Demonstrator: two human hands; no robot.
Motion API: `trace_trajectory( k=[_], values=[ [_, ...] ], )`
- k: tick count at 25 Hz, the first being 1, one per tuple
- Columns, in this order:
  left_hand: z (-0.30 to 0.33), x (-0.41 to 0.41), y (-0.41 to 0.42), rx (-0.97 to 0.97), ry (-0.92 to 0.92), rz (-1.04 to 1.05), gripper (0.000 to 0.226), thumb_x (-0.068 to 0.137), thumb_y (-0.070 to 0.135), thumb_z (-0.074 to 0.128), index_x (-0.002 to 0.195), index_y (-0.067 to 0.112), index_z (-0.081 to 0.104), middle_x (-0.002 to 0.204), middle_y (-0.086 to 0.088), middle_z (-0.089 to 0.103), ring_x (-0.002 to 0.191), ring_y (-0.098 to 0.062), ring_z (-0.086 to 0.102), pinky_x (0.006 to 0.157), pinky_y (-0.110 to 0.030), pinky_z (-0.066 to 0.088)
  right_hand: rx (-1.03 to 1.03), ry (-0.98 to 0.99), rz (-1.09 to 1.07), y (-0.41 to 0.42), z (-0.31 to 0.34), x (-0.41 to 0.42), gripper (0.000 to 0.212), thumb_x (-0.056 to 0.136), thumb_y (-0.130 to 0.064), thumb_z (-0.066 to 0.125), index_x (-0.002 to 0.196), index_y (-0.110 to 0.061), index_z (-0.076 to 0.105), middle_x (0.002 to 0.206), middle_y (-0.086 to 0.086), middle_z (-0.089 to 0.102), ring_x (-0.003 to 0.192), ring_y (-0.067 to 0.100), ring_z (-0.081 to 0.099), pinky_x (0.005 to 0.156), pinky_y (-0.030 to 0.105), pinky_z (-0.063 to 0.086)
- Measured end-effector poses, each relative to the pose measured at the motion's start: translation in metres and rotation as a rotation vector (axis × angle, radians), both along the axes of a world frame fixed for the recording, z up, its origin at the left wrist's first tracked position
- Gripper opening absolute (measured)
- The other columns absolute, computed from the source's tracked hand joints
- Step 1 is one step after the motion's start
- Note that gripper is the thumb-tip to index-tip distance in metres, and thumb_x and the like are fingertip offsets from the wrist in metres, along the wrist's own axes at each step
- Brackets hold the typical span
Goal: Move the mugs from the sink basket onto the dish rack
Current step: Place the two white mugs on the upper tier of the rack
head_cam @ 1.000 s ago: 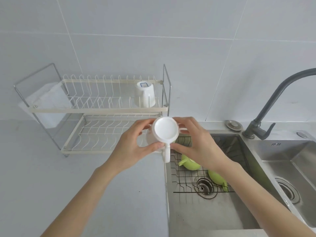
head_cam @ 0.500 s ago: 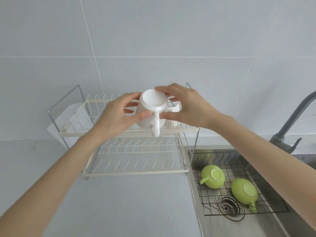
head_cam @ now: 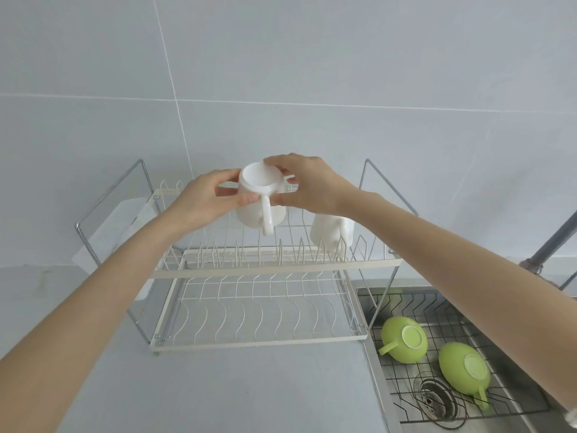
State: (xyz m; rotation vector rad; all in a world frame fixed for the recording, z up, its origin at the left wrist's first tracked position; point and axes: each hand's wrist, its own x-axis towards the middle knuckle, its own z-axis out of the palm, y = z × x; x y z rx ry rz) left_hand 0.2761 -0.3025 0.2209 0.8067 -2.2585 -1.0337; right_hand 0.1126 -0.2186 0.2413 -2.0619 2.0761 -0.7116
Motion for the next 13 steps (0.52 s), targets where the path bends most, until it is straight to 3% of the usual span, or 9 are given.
trace_trajectory(
  k=[4, 13],
  values=[
    [-0.015, -0.002, -0.012, 0.042, -0.122, -0.036, 0.041, 0.082, 0.026, 0.064, 0.122, 0.022, 0.055, 0.116, 0.008, 0.060, 0.109, -0.015, 0.060, 0.092, -0.027, 0.040, 0.096, 0.015, -0.016, -0.018, -0.022, -0.002, 0.065, 0.080, -0.025, 0.069, 0.137, -0.013, 0.041, 0.131, 0.012, 0.054, 0.122, 0.028, 0.050, 0.103, 0.041, 0.043],
    [-0.031, -0.005, -0.023, 0.078, -0.338, -0.064, 0.046, 0.085, 0.029, 0.060, 0.127, 0.016, 0.048, 0.120, 0.006, 0.054, 0.112, -0.018, 0.058, 0.095, -0.028, 0.039, 0.209, 0.066, -0.022, -0.026, -0.042, 0.002, 0.064, 0.083, -0.025, 0.066, 0.139, -0.011, 0.039, 0.132, 0.012, 0.055, 0.121, 0.029, 0.049, 0.102, 0.039, 0.043]
  ],
)
